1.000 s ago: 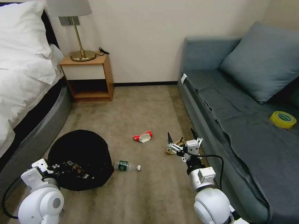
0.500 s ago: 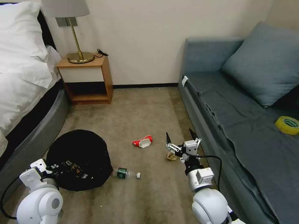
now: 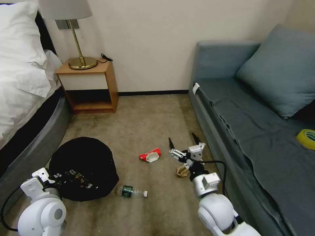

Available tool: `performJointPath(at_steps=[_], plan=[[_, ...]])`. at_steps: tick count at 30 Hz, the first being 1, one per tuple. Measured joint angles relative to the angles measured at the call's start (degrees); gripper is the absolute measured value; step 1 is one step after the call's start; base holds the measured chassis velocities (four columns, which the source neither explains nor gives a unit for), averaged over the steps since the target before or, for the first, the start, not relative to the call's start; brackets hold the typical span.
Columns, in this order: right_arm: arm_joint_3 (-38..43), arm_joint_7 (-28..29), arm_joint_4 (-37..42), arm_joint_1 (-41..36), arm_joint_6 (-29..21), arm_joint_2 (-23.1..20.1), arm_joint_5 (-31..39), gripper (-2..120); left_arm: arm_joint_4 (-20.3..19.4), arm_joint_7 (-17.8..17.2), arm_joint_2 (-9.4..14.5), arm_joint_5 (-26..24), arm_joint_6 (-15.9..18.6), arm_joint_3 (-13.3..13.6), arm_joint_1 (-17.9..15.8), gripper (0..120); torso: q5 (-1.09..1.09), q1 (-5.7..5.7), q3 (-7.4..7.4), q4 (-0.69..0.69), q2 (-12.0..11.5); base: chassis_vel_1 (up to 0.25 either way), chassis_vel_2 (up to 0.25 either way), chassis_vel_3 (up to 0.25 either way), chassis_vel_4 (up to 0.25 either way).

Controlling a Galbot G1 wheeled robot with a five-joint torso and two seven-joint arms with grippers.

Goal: Pick up the trash bin, then pick up the garbage on the floor and place it into the trash bin.

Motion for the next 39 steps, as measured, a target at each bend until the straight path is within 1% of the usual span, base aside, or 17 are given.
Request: performJointPath(at_steps=[1,4,5,8,9,13,14,17,18,19,24,25,29,30,33,35,39], plan=[[0.0,0.0,0.0,0.0,0.0,0.0,0.0,100,0.0,0.0,0.0,0.0,0.0,0.0,0.0,3,0.0,0.0,0.0,0.0,0.0,0.0,0.0,0.0,0.0],[-8.08,-0.23,-4.4,7.75,-0.42,-2.82,5.02,100,-0.07,0.0,-0.11,-0.26,0.0,-0.32,0.1,3,0.0,0.0,0.0,0.0,0.0,0.0,0.0,0.0,0.0],[-8.08,-0.23,-4.4,7.75,-0.42,-2.82,5.02,100,-0.07,0.0,-0.11,-0.26,0.0,-0.32,0.1,3,0.0,0.0,0.0,0.0,0.0,0.0,0.0,0.0,0.0],[-17.66,-1.18,-8.17,16.66,-1.95,-5.26,11.09,100,0.09,0.01,-0.13,-0.47,-0.04,-0.59,0.26,3,0.0,0.0,0.0,-0.01,0.0,0.0,0.0,0.0,0.0],[-17.66,-1.18,-8.17,16.66,-1.95,-5.26,11.09,100,0.09,0.01,-0.13,-0.47,-0.04,-0.59,0.26,3,0.0,0.0,0.0,-0.01,0.0,0.0,0.0,0.0,0.0],[-34.88,-7.24,-18.24,33.46,-2.13,-7.07,19.29,100,0.29,0.04,-0.46,-0.42,-0.24,-1.06,0.82,3,-0.01,0.0,0.01,0.02,0.0,0.0,0.0,0.0,0.0],[-34.88,-7.24,-18.24,33.46,-2.13,-7.07,19.29,100,0.29,0.04,-0.46,-0.42,-0.24,-1.06,0.82,3,-0.01,0.0,0.01,0.02,0.0,0.0,0.0,0.0,0.0],[-45.55,-11.88,-24.31,41.9,-5.38,-6.58,27.5,100,0.31,0.14,-0.78,-0.12,-0.44,-1.37,1.25,3,-0.01,0.0,0.01,0.0,0.0,0.0,0.0,0.0,0.0],[-48.63,-14.07,-26.41,44.4,-6.24,-6.08,28.63,100,0.31,0.18,-0.85,-0.05,-0.49,-1.46,1.39,3,-0.01,0.0,0.01,-0.01,-0.01,0.0,0.0,0.0,0.0],[-48.63,-14.07,-26.41,44.4,-6.24,-6.08,28.63,100,0.31,0.18,-0.85,-0.05,-0.49,-1.46,1.39,3,-0.01,0.0,0.01,-0.01,-0.01,0.0,0.0,0.0,0.0],[-59.88,-30.44,-35.03,53.79,-11.13,-1.99,31.06,100,0.31,0.27,-1.03,0.12,-0.7,-2.07,1.74,3,-0.01,0.0,0.01,-0.01,0.0,0.0,0.0,0.0,0.0],[-59.88,-30.44,-35.03,53.79,-11.13,-1.99,31.06,100,0.31,0.27,-1.03,0.12,-0.7,-2.07,1.74,3,-0.01,0.0,0.01,-0.01,0.0,0.0,0.0,0.0,0.0],[-63.54,-40.58,-41.56,55.81,-11.36,3.54,28.9,100,0.31,0.38,-1.3,0.2,-0.86,-2.29,2.02,3,0.0,0.0,0.01,0.0,0.0,0.0,0.0,0.0,0.0],[-63.54,-40.58,-41.56,55.81,-11.36,3.54,28.9,100,0.31,0.38,-1.3,0.2,-0.86,-2.29,2.02,3,0.0,0.0,0.01,0.0,0.0,0.0,0.0,0.0,0.0],[-65.34,-41.28,-47.43,55.58,-10.23,7.92,27.41,100,0.35,0.48,-1.45,0.28,-1.01,-2.46,2.19,3,-0.01,0.0,0.01,0.01,0.0,0.0,0.0,0.0,0.0],[-65.51,-41.27,-48.15,55.47,-10.03,8.34,27.24,100,0.36,0.49,-1.46,0.28,-1.03,-2.48,2.21,3,-0.01,0.0,0.01,0.01,0.0,0.0,0.0,0.0,0.0],[-66.58,-41.54,-55.43,54.1,-7.73,11.59,24.83,100,0.58,0.84,-1.54,0.29,-1.27,-2.8,2.42,3,-0.01,0.0,0.01,0.0,0.0,0.0,0.0,0.0,0.0]])
